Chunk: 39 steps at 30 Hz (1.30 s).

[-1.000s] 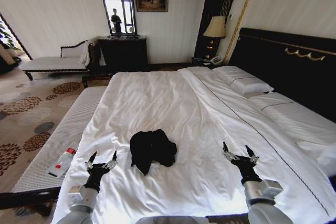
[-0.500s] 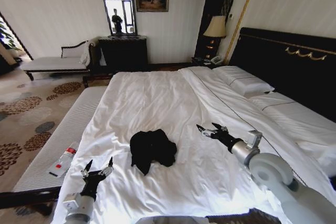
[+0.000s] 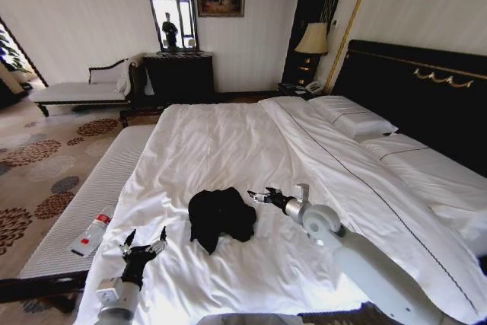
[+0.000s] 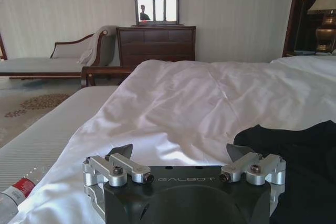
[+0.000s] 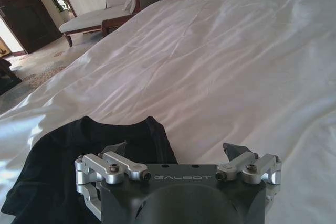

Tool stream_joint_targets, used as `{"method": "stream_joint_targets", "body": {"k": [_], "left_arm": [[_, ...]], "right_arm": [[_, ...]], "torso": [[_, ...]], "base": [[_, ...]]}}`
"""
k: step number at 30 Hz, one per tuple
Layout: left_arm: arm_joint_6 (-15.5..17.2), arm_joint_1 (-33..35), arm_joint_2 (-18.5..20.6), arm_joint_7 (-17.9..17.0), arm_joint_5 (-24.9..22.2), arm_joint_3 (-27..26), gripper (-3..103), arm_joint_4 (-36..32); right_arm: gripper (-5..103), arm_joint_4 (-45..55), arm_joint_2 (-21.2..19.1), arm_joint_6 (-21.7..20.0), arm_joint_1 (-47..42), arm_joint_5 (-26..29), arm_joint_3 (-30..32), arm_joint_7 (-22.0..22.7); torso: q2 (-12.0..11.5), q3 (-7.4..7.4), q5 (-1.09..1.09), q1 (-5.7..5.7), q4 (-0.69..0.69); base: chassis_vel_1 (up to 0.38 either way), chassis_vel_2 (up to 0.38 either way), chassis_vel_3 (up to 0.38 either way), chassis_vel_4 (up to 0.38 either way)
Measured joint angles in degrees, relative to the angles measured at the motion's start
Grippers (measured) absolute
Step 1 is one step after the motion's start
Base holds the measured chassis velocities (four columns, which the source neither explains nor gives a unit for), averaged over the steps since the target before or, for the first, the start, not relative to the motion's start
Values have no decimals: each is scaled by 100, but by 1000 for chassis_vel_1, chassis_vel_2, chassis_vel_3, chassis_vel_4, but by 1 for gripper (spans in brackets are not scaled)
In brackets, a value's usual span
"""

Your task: Fold the clothes on the bed.

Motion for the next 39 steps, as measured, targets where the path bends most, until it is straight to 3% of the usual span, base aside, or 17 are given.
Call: {"method": "stream_joint_targets", "body": {"k": [11,21,27,32,35,38,39], "left_arm": [[-6,-23,-81,2,-3,26,100,64],[-8,-5,-87,6,-8,10,100,87],[-9,19,-64,9,-29,-32,100,40],[-10,24,-51,10,-36,-48,100,32],[-10,18,-47,10,-36,-44,100,32],[1,-15,-30,5,-38,-33,100,67],[1,-15,-30,5,-38,-33,100,67]], "right_arm": [[100,-1073,500,140,595,-132,-387,-113],[100,-1123,622,180,407,-204,-415,-187],[84,-1212,736,191,394,-263,-479,-203],[63,-1289,780,202,363,-177,-499,-203],[57,-1302,792,225,325,-155,-493,-203],[41,-1292,800,240,295,-147,-475,-199],[41,-1292,800,240,295,-147,-475,-199]], "torso": [[0,-1,0,0,-1],[1,-1,0,-1,-1],[1,-1,1,-1,-2],[1,-1,0,-1,-2],[1,-1,1,-1,-2],[1,-1,1,-1,-2],[1,-1,1,-1,-2]], "base": [[0,0,0,0],[0,0,0,0],[0,0,0,0],[0,0,0,0],[0,0,0,0],[0,0,0,0],[0,0,0,0]]}}
